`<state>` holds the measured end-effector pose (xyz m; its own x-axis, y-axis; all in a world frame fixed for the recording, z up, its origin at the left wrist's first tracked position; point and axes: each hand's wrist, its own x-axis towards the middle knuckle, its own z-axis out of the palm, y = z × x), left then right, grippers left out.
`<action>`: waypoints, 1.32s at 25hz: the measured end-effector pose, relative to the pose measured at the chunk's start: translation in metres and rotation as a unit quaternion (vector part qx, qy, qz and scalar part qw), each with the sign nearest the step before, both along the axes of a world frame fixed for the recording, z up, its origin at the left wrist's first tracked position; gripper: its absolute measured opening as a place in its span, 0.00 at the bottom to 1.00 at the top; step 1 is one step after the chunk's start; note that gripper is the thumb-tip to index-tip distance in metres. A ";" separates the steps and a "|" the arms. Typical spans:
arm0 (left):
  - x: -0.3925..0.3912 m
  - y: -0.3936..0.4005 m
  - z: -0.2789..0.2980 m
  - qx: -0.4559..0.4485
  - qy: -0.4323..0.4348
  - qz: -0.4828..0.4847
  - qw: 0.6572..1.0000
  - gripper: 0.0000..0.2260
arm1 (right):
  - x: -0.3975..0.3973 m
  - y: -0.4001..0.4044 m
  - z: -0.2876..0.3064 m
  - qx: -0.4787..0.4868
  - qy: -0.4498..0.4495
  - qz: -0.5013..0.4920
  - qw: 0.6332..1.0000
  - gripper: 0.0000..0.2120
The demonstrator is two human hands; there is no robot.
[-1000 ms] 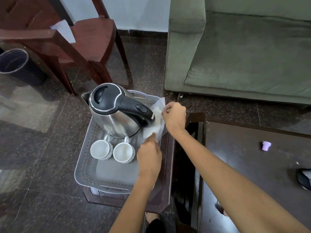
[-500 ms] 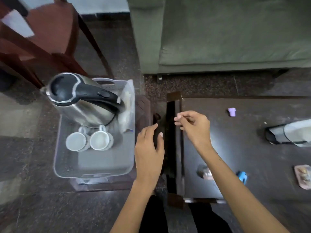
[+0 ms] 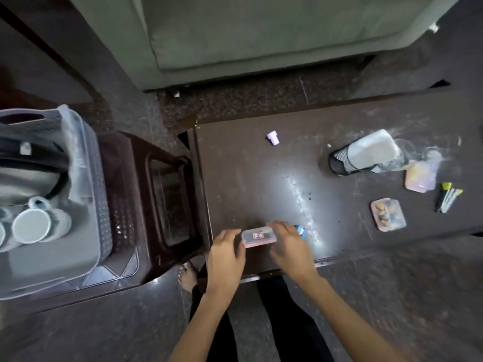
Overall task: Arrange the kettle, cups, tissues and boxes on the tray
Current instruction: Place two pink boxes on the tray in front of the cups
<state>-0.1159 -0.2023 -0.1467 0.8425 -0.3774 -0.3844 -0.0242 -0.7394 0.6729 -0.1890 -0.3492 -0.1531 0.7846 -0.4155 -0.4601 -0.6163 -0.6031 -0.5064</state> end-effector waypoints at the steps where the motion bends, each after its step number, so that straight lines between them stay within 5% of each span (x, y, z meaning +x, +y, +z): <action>1: -0.002 -0.003 -0.004 0.004 0.001 -0.006 1.000 0.12 | 0.000 0.003 -0.005 -0.006 0.019 0.047 0.999 0.32; 4: 0.001 -0.006 -0.010 0.018 0.002 -0.025 1.000 0.15 | 0.007 0.005 -0.022 -0.018 0.047 0.112 0.992 0.33; 9: 0.018 -0.017 -0.015 -0.018 0.070 -0.110 0.991 0.29 | 0.013 -0.014 -0.023 0.042 0.017 0.051 0.998 0.21; 15: 0.021 -0.091 -0.005 -0.115 0.094 -0.129 0.980 0.16 | -0.024 -0.078 0.009 0.120 -0.086 -0.162 0.976 0.24; 20: -0.019 -0.175 -0.003 -0.128 0.166 -0.043 0.977 0.12 | -0.079 -0.148 0.003 -0.001 -0.047 -0.297 0.954 0.22; 26: -0.045 -0.236 -0.021 -0.092 0.172 0.013 0.981 0.11 | -0.112 -0.228 -0.038 -0.216 0.107 -0.255 0.936 0.26; 30: -0.044 -0.239 -0.023 -0.083 0.191 0.030 0.978 0.08 | -0.105 -0.246 -0.045 -0.155 0.161 -0.242 0.944 0.23; 33: -0.032 -0.226 -0.019 -0.101 0.205 0.060 0.972 0.07 | -0.096 -0.243 -0.031 -0.045 0.082 -0.296 0.951 0.23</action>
<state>-0.1478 -0.4282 -0.1661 0.6769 -0.3880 -0.6255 0.3549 -0.5725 0.7391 -0.2854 -0.5920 -0.1839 0.3222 -0.8053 -0.4976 -0.9271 -0.1620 -0.3380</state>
